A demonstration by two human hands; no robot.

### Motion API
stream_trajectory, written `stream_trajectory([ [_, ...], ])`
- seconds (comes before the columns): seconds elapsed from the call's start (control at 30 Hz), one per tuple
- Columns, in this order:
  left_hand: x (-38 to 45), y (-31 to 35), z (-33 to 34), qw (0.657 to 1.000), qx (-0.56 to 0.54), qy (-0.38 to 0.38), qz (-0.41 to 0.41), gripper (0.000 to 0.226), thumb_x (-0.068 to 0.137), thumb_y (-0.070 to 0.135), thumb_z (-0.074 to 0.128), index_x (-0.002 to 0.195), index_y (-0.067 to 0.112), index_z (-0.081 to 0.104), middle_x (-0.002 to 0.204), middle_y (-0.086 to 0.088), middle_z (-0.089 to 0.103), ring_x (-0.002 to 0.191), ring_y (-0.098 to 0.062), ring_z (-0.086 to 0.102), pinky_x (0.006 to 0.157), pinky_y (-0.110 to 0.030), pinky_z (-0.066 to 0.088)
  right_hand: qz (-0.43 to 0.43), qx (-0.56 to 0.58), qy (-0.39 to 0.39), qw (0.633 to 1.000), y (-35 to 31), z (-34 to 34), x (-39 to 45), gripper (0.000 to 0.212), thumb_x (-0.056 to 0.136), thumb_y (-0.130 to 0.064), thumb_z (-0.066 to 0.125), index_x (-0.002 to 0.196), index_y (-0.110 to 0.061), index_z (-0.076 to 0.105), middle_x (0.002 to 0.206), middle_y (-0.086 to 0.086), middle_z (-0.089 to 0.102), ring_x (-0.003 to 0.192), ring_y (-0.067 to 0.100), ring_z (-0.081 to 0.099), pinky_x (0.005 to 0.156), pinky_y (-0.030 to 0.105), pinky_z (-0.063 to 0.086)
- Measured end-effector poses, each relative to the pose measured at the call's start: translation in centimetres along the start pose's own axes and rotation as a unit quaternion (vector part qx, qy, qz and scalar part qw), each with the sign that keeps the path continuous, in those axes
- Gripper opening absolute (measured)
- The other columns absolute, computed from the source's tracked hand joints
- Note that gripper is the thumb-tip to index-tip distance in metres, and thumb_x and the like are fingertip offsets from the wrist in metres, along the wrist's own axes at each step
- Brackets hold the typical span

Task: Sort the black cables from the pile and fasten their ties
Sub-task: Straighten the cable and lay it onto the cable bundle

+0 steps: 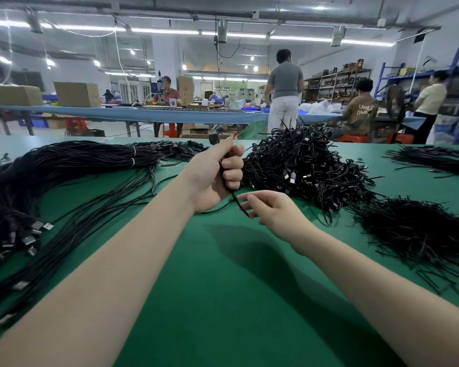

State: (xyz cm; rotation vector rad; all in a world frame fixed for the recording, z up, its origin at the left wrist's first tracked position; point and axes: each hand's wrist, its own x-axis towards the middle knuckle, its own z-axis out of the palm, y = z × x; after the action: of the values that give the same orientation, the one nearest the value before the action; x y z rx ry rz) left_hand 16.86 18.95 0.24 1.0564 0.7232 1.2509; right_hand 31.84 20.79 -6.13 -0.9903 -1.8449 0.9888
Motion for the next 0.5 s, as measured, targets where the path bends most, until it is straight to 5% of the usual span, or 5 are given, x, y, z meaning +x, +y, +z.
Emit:
stream_trajectory([
  [0.2, 0.3, -2.5, 0.3, 0.997, 0.011, -0.037, -0.071, 0.038, 0.101, 0.043, 0.035, 0.072, 0.021, 0.046, 0.054, 0.009, 0.045, 0.045, -0.005, 0.041, 0.042, -0.016, 0.035, 0.102, 0.226, -0.049, 0.967, -0.5, -0.1, 0.4, 0.018, 0.096, -0.026, 0.056, 0.082, -0.019, 0.064, 0.066, -0.006, 0.065, 0.064, 0.011, 0.065, 0.075, 0.030, 0.052],
  [0.33, 0.2, -2.8, 0.1, 0.994, 0.064, 0.006, -0.084, 0.040, 0.101, 0.038, 0.042, 0.077, 0.012, 0.061, 0.065, -0.002, 0.068, 0.055, -0.013, 0.066, 0.053, -0.020, 0.054, 0.114, 0.227, -0.033, 0.967, 0.1, 0.0, 0.0, 0.022, 0.100, -0.016, 0.047, 0.083, -0.013, 0.060, 0.074, 0.005, 0.061, 0.056, 0.006, 0.063, 0.066, 0.022, 0.056],
  [0.5, 0.4, -2.5, 0.3, 0.961, 0.261, 0.044, -0.083, 0.056, 0.101, 0.044, 0.041, 0.065, 0.017, 0.074, 0.063, 0.003, 0.064, 0.057, -0.010, 0.059, 0.058, -0.022, 0.050, 0.102, 0.211, -0.008, 0.972, 0.5, 1.0, 0.0, 0.019, 0.097, -0.025, 0.054, 0.085, -0.014, 0.065, 0.080, 0.005, 0.060, 0.051, 0.005, 0.059, 0.067, 0.024, 0.055],
])
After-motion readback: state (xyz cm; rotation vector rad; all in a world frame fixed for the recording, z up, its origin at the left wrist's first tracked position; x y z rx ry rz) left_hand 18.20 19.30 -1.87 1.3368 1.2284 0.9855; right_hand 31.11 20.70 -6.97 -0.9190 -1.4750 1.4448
